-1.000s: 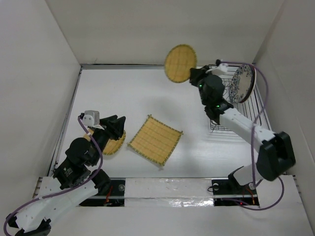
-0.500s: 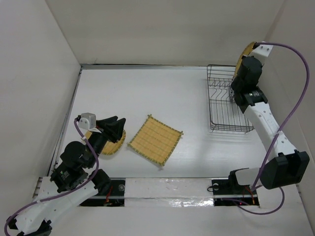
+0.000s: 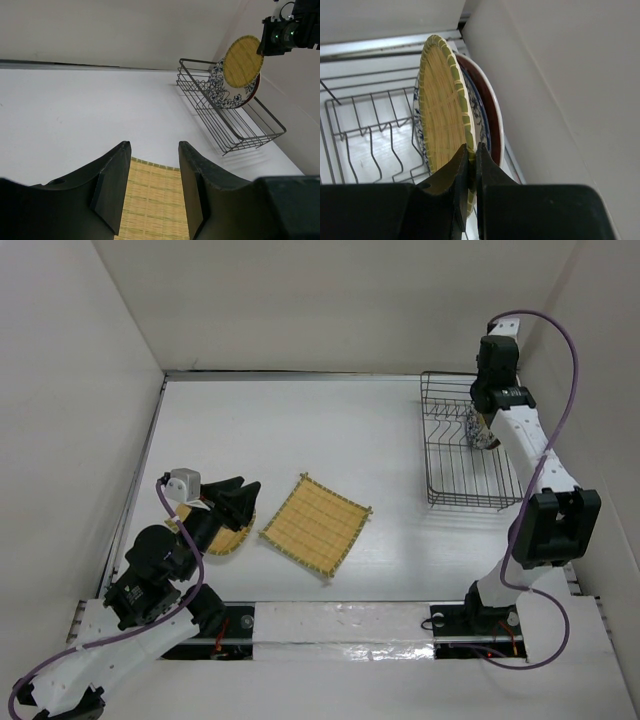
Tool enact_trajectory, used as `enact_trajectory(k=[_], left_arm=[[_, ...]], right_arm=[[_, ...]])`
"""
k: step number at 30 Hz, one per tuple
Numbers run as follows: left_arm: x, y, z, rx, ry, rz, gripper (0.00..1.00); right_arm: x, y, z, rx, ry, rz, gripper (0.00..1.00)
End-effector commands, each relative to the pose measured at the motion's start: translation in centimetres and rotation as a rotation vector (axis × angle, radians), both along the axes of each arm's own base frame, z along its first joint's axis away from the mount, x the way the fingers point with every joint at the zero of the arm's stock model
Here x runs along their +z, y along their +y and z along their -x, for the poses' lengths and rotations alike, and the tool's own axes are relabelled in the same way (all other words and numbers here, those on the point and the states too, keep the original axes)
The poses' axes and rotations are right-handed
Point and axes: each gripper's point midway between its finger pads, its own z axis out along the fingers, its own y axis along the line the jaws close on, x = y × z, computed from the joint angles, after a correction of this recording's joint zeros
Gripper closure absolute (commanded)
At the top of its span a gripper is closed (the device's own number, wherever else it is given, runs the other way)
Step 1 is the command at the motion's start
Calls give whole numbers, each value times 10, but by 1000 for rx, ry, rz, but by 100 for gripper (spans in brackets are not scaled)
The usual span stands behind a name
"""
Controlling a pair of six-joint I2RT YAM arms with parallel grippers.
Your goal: Load the plates into the dish rack
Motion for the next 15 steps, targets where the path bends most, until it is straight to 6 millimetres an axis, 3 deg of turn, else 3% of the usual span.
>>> enact_trajectory(k=[1, 13, 15], left_arm=[[12, -2, 1, -14, -34, 34, 60], [13, -3, 2, -23, -39, 35, 60], [13, -3, 2, -22, -38, 34, 59]], right_arm=[[31, -5, -4, 22, -45, 11, 100], [-49, -6, -25, 36, 113, -26, 100], [-60, -13, -25, 12, 140, -15, 100]])
